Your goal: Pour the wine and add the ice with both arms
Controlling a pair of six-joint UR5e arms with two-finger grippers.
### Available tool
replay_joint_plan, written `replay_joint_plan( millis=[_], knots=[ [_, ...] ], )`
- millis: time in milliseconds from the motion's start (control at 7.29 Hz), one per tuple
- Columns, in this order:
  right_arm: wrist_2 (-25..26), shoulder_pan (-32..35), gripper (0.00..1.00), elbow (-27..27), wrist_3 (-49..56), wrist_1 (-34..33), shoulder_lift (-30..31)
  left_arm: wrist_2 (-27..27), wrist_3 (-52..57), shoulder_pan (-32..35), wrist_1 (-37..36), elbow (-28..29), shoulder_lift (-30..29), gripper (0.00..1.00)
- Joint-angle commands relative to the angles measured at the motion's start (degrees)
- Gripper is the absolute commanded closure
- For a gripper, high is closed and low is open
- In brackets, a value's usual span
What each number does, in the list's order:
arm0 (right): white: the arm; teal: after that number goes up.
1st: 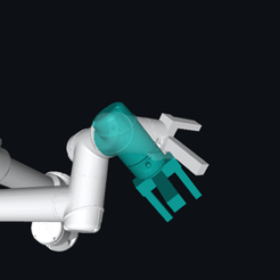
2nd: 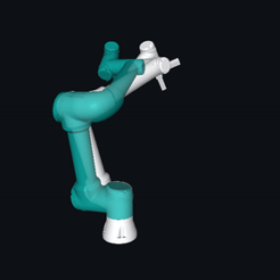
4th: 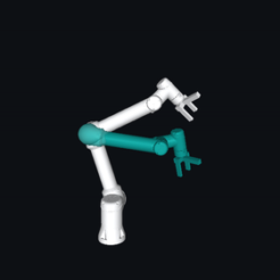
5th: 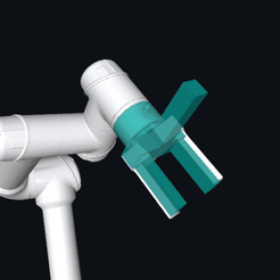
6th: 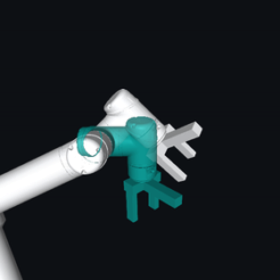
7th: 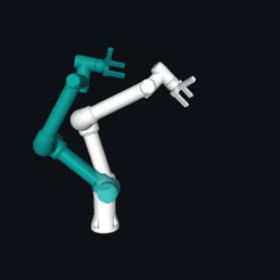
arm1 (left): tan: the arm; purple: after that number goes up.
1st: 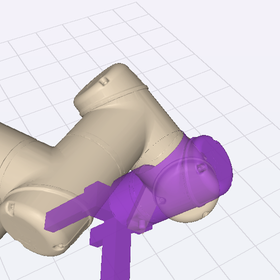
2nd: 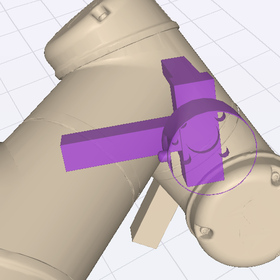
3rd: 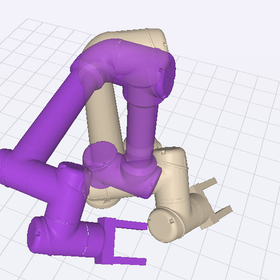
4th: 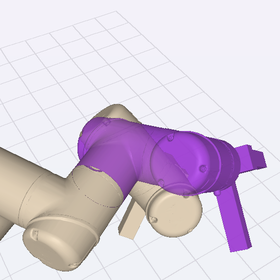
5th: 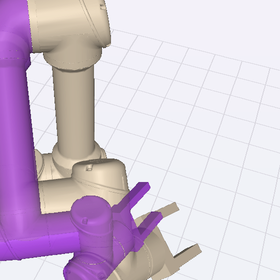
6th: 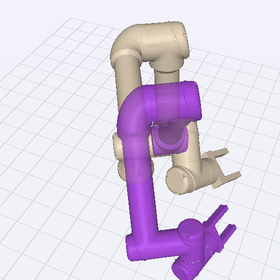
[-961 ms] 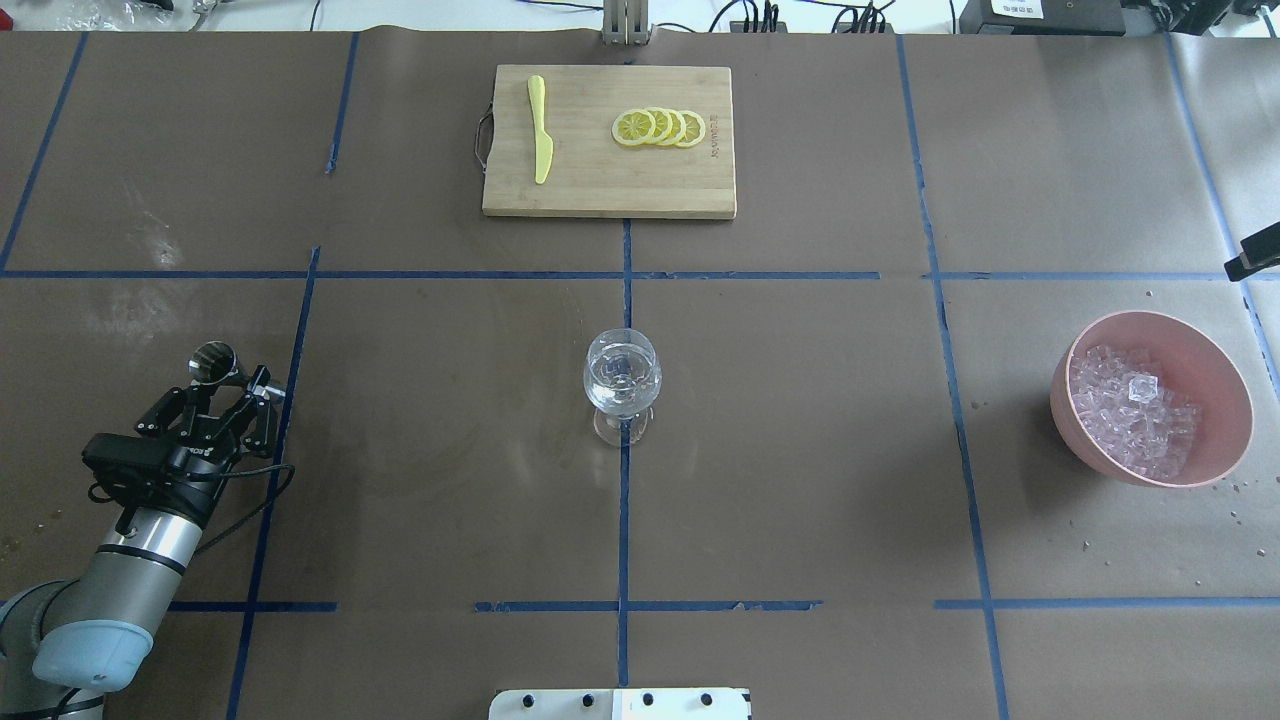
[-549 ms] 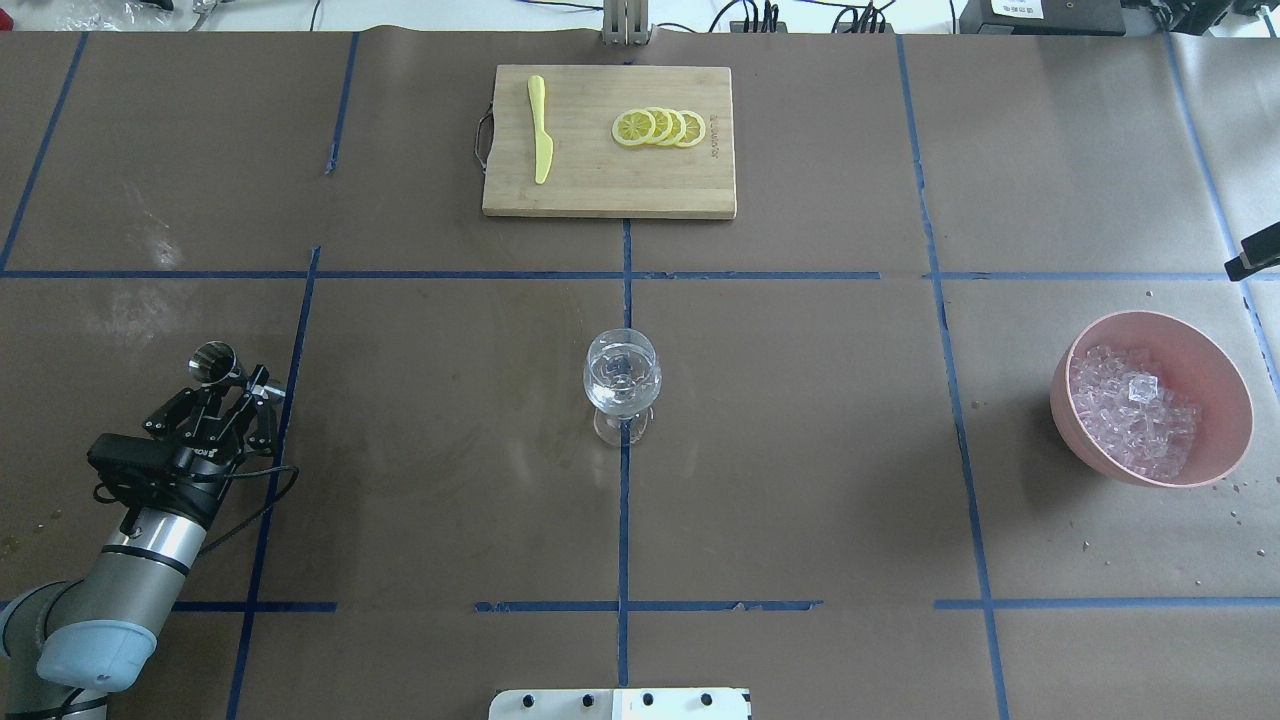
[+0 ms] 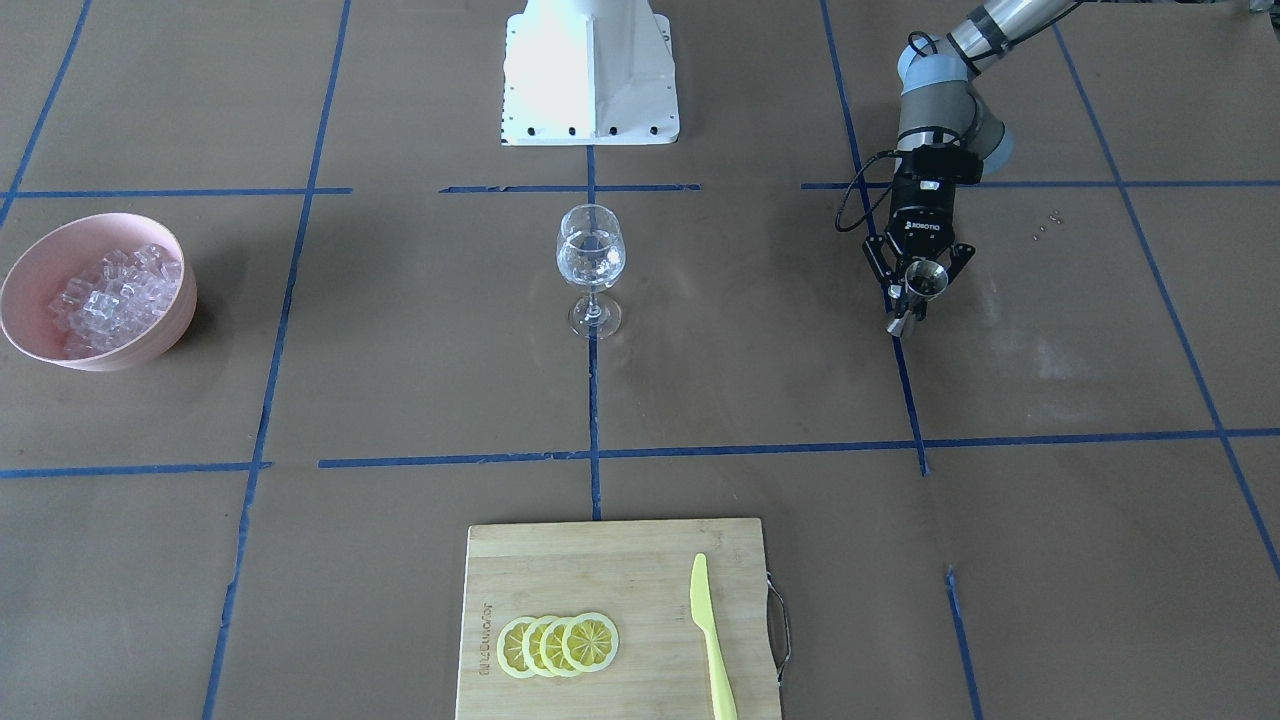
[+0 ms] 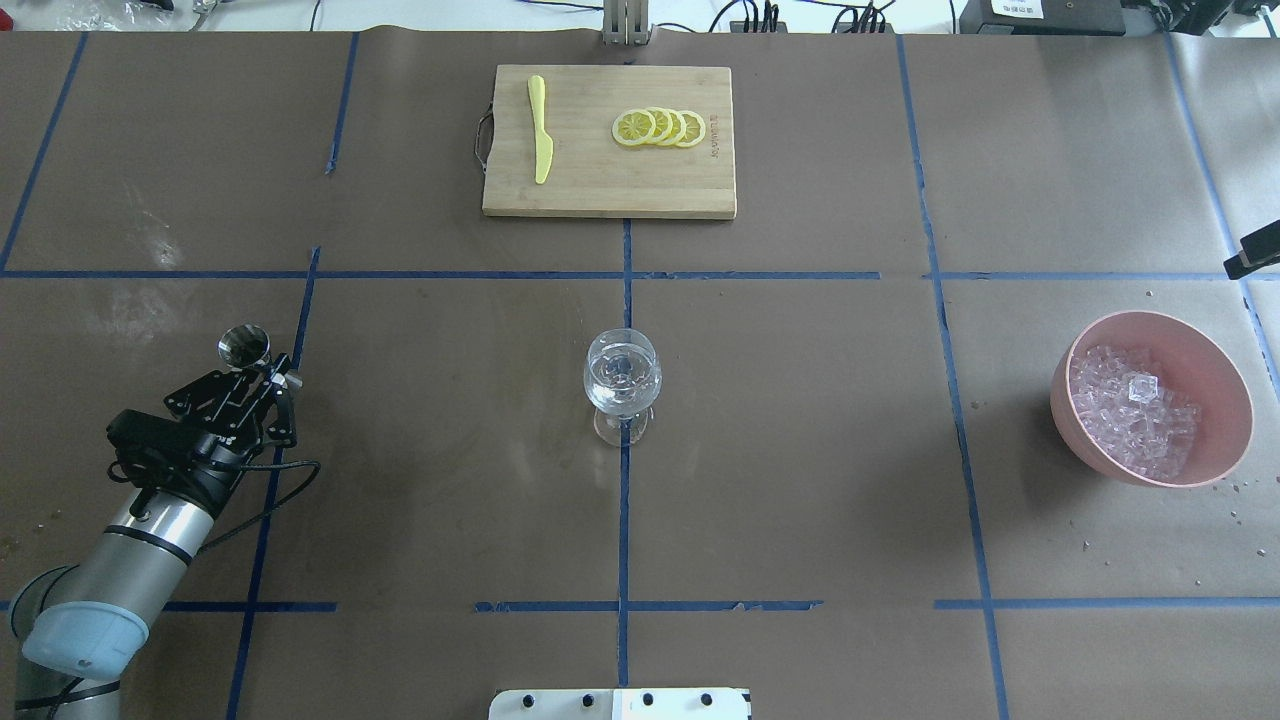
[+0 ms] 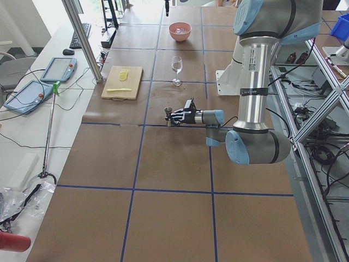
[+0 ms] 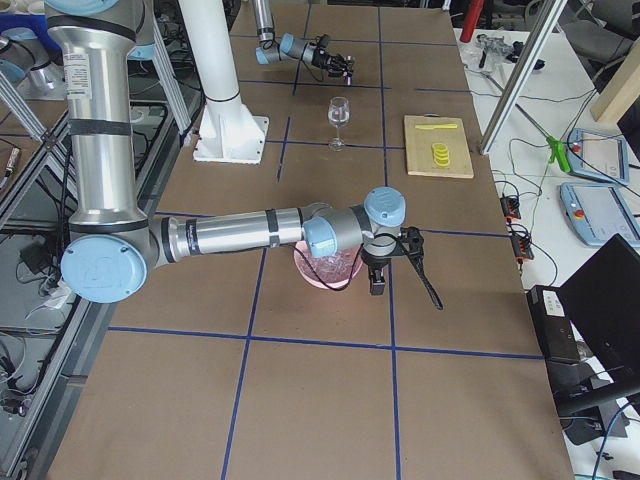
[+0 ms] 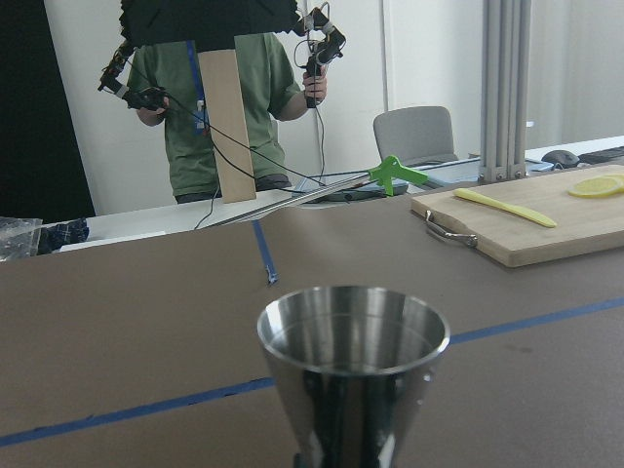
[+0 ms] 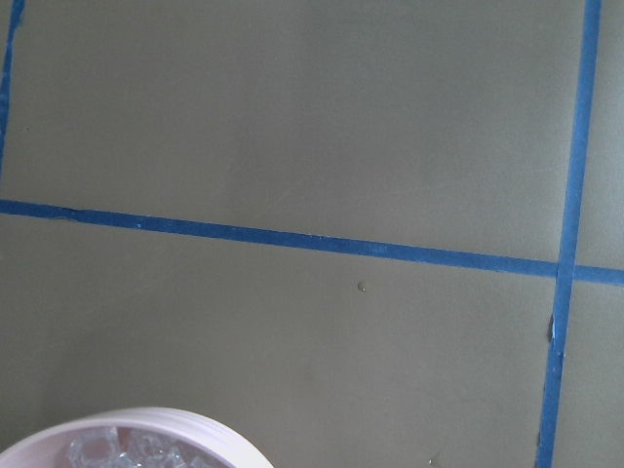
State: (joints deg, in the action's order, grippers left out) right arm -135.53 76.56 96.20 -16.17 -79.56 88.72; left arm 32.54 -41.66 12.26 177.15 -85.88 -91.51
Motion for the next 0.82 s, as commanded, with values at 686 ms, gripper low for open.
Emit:
replay_joint_plan(
  millis=[686],
  knots=[
    [-0.18,0.0,0.0,0.12,0.09,3.54,0.05,15.27,10.55,7.08,-13.22,-11.22,-10.88,1.0]
  ],
)
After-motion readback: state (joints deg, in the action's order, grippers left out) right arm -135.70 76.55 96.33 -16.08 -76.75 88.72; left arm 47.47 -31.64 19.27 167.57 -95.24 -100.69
